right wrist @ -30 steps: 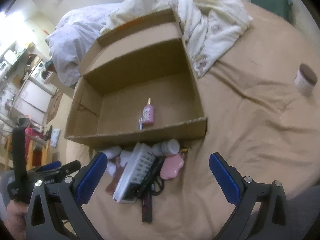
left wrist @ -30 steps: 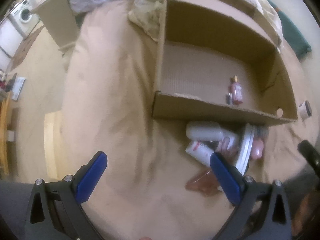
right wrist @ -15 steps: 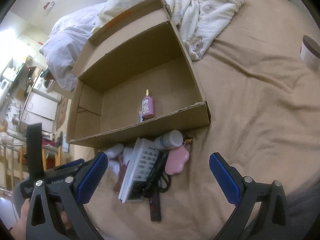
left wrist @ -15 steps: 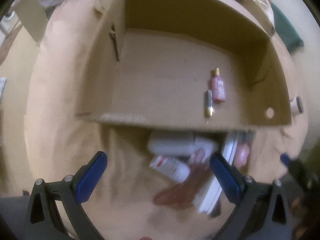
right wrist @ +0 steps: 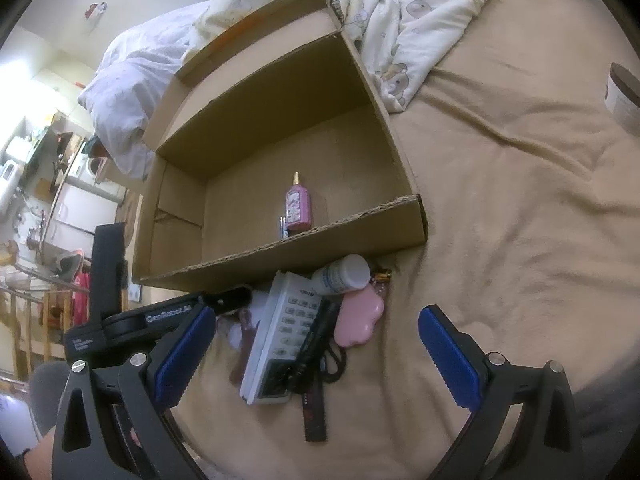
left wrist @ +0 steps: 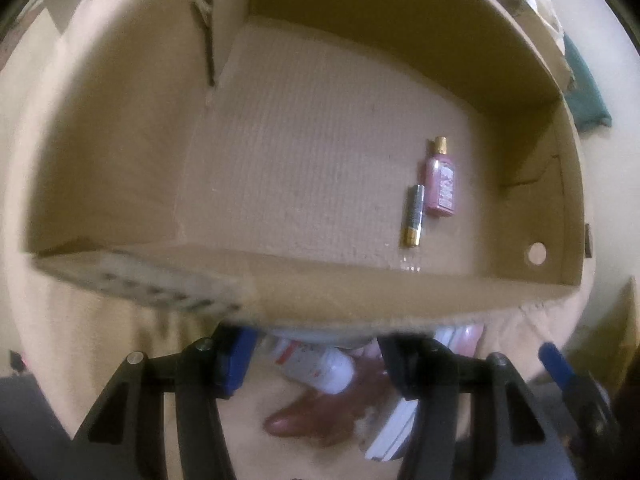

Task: Organize rigid objects
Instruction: 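Grasp the white earbud case with the left tool while the right tool grasps the white pill bottle, then carry the earbud case and pill bottle into the box and release both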

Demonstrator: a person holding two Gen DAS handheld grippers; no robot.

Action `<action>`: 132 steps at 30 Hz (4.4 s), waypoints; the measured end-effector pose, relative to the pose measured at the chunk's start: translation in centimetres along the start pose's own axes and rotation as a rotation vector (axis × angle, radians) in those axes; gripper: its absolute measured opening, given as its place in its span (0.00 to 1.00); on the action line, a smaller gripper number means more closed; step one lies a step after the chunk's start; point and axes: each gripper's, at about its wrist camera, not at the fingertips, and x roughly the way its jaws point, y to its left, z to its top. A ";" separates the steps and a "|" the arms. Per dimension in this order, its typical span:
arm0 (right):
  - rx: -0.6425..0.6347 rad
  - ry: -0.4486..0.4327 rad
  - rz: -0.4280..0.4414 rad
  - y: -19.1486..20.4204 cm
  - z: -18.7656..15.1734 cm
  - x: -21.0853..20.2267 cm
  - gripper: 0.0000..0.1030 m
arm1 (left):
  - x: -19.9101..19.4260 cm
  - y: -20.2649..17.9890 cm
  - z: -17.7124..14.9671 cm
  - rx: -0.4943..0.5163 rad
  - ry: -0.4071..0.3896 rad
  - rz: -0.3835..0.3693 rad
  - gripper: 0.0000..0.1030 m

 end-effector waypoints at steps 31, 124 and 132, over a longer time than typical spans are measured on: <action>0.140 0.189 0.011 -2.6 2.5 7.1 0.52 | -8.5 2.6 -3.7 0.119 -0.124 0.062 0.50; -0.269 -0.003 -0.142 3.5 8.5 4.7 0.27 | -3.7 -5.4 3.6 0.399 -0.209 0.274 0.50; -0.275 -0.007 -0.161 3.7 8.4 4.7 0.27 | -3.6 -5.5 3.5 0.401 -0.218 0.294 0.50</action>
